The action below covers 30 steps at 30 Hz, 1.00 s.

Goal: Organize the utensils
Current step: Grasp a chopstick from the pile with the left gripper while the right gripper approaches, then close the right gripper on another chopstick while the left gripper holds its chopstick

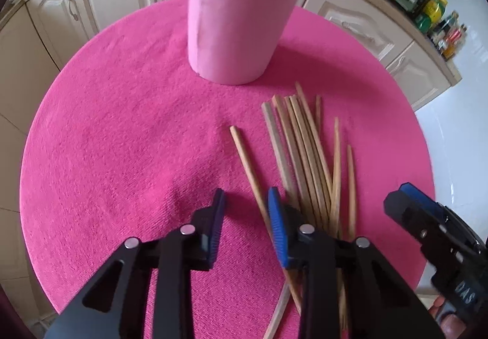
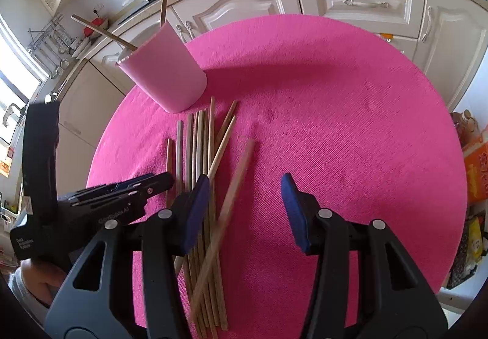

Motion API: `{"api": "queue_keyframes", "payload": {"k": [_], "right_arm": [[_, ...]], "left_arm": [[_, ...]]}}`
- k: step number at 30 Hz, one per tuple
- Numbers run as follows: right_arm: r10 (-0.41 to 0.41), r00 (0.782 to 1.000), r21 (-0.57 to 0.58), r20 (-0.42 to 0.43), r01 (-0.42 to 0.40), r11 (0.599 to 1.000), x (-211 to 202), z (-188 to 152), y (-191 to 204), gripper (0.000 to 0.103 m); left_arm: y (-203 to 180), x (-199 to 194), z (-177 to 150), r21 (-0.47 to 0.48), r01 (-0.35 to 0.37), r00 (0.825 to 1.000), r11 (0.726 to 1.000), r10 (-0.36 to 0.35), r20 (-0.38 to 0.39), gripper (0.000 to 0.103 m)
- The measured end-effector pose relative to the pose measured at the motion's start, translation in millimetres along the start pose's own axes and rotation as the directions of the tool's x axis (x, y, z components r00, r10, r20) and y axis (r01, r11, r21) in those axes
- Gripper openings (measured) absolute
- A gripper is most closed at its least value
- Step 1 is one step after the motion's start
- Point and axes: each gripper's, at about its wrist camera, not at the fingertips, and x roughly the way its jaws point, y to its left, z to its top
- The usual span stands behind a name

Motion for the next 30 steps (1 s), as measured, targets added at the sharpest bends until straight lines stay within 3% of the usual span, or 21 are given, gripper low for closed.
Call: {"api": "queue_keyframes", "payload": {"k": [3, 5, 10, 15, 20, 23, 27, 30], "right_arm": [[-0.008, 1.0, 0.002, -0.03, 0.008, 1.0, 6.5, 0.5, 2.7, 0.048], [-0.02, 0.998, 0.003, -0.055, 0.02, 1.0, 10.7, 0.6, 2.8, 0.043], [-0.09, 0.989, 0.018, -0.116, 0.092, 0.996, 21.0, 0.0, -0.7, 0.036], [-0.184, 0.978, 0.01, -0.097, 0.186, 0.983, 11.8, 2.8, -4.3, 0.035], [-0.167, 0.969, 0.029, -0.18, 0.175, 0.984, 23.1, 0.0, -12.8, 0.035], [-0.186, 0.961, -0.019, -0.204, 0.186, 0.982, 29.3, -2.4, -4.0, 0.034], [-0.245, 0.946, -0.088, -0.211, 0.231, 0.969, 36.4, -0.7, 3.0, 0.019], [-0.247, 0.945, -0.098, -0.213, 0.231, 0.968, 39.6, 4.6, -0.2, 0.009]], "left_arm": [[-7.5, 4.6, 5.6, 0.04, -0.08, 0.997, 0.996, 0.08, -0.003, 0.009], [-2.6, 4.9, 9.0, 0.019, -0.063, 0.998, 0.998, 0.063, -0.009, 0.006], [13.3, 0.4, 10.2, -0.049, 0.006, 1.0, 0.999, -0.006, -0.006, 0.005], [29.8, -10.4, 11.2, -0.116, 0.063, 0.998, 0.991, -0.059, 0.036, 0.005], [42.8, -21.7, 15.0, -0.157, 0.086, 0.994, 0.984, -0.074, 0.079, 0.005], [45.2, -27.0, 14.1, -0.162, 0.082, 0.993, 0.983, -0.067, 0.096, 0.005], [60.2, -35.7, 13.8, -0.179, 0.08, 0.992, 0.981, -0.061, 0.108, 0.005], [68.6, -42.3, 19.3, -0.2, 0.086, 0.99, 0.976, -0.061, 0.13, 0.005]]}}
